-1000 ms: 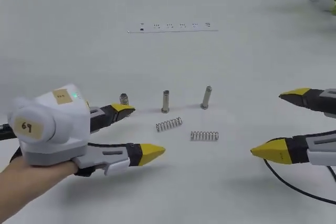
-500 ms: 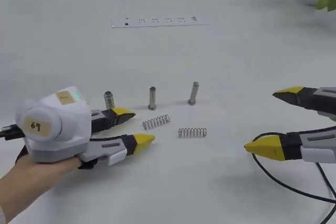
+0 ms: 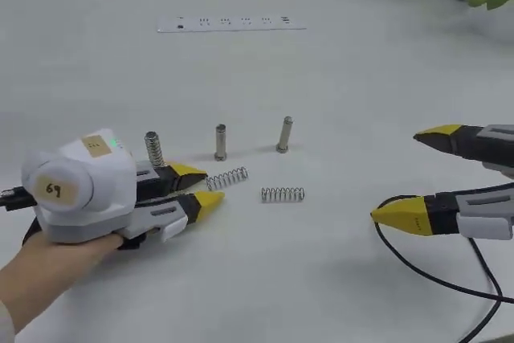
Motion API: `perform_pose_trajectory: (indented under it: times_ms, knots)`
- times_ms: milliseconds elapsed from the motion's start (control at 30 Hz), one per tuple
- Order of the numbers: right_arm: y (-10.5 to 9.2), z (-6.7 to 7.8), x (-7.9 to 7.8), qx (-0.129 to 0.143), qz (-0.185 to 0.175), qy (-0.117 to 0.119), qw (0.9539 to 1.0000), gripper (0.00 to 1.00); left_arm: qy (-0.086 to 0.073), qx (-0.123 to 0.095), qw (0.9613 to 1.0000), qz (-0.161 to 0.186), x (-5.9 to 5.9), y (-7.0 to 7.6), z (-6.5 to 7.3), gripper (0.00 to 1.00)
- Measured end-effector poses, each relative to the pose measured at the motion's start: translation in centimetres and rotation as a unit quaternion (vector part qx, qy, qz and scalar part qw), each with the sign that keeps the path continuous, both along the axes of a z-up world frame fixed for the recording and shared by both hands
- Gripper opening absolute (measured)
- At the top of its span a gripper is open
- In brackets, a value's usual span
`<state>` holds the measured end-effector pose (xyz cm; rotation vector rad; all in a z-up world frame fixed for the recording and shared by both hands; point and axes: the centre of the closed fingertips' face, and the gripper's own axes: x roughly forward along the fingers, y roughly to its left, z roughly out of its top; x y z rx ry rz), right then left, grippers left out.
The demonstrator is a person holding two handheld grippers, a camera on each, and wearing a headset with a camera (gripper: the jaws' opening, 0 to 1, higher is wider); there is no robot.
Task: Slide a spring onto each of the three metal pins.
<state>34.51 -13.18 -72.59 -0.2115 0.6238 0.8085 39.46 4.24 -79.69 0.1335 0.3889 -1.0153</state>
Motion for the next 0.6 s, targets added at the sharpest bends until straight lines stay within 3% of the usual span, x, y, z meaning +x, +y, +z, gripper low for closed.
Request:
perform_pose_trajectory:
  times_ms: [600]
  knots:
    - [0.08,-0.59,-0.80,-0.004,0.003,0.011,0.9999,0.80,-0.002,0.006,1.0000,-0.001,0.19,-0.03,-0.38,0.05]
